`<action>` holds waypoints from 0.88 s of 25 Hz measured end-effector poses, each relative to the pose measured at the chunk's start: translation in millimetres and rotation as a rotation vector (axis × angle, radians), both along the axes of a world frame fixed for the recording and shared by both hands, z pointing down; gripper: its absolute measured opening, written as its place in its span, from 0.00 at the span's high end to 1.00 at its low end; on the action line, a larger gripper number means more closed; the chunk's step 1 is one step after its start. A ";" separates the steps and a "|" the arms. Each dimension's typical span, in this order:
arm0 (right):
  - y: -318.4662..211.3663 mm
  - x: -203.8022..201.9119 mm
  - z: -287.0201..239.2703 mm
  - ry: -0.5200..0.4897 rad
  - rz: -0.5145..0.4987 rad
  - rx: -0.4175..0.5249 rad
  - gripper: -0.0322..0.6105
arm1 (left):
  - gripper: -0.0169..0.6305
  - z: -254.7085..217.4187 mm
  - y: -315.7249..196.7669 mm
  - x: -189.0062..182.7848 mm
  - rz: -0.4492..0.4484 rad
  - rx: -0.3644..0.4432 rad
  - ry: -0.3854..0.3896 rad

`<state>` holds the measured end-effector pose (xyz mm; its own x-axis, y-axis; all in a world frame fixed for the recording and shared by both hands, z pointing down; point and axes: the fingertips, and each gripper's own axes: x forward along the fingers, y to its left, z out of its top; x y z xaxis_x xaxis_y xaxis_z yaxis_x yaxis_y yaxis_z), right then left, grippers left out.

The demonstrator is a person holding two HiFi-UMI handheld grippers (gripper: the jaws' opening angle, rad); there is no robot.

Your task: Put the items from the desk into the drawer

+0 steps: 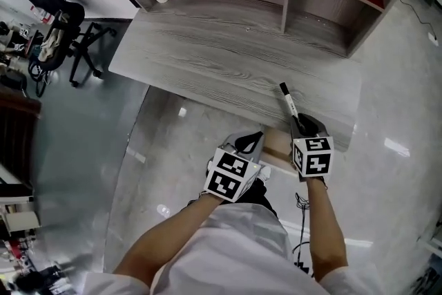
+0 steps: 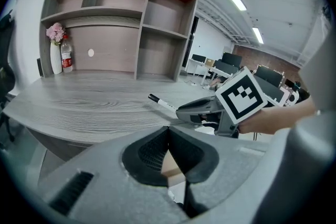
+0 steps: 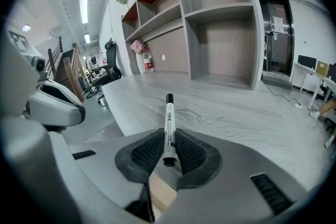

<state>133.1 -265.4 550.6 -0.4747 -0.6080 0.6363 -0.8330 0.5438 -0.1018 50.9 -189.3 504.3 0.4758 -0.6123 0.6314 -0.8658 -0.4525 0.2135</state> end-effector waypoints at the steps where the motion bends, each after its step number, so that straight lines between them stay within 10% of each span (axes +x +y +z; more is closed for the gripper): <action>1: 4.8 -0.3 0.3 -0.003 0.009 0.002 0.86 | 0.97 1.3 2.7 0.3 0.003 0.003 0.003; 22: 147.5 -22.9 2.4 0.000 0.159 0.042 0.86 | 0.97 21.0 73.5 -18.2 0.096 0.055 0.051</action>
